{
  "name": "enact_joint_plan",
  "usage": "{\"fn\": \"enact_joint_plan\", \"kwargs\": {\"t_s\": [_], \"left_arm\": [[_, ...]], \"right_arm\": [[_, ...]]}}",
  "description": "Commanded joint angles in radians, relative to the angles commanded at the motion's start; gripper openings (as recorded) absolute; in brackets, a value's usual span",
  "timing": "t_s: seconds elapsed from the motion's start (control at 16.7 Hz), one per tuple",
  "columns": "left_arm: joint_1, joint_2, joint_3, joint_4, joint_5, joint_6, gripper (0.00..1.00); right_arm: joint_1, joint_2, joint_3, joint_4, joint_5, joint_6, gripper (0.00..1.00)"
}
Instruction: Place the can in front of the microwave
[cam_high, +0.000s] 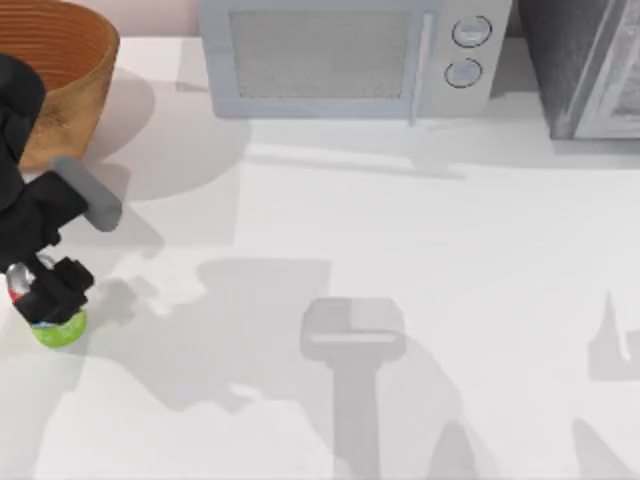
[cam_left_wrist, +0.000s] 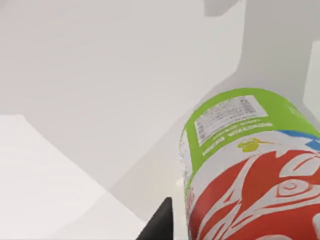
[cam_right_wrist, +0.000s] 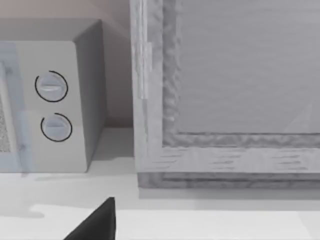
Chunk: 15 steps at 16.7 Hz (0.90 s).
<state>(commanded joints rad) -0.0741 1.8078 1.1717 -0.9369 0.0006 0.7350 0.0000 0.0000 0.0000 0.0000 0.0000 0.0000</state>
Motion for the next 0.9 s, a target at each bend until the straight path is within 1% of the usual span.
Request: {"fn": "enact_joint_plan", "kwargs": {"t_s": [0.36,0.42,0.9], "left_arm": [[0.000,0.000,0.000,0.000,0.000,0.000,0.02],[0.000,0.000,0.000,0.000,0.000,0.000,0.00],[0.000,-0.003,-0.001,0.000,0.000,0.001,0.00]], "right_arm": [[0.000,0.000,0.000,0.000,0.000,0.000,1.00],[0.000,0.000,0.000,0.000,0.000,0.000,1.00],[0.000,0.000,0.000,0.000,0.000,0.000,1.00]]}}
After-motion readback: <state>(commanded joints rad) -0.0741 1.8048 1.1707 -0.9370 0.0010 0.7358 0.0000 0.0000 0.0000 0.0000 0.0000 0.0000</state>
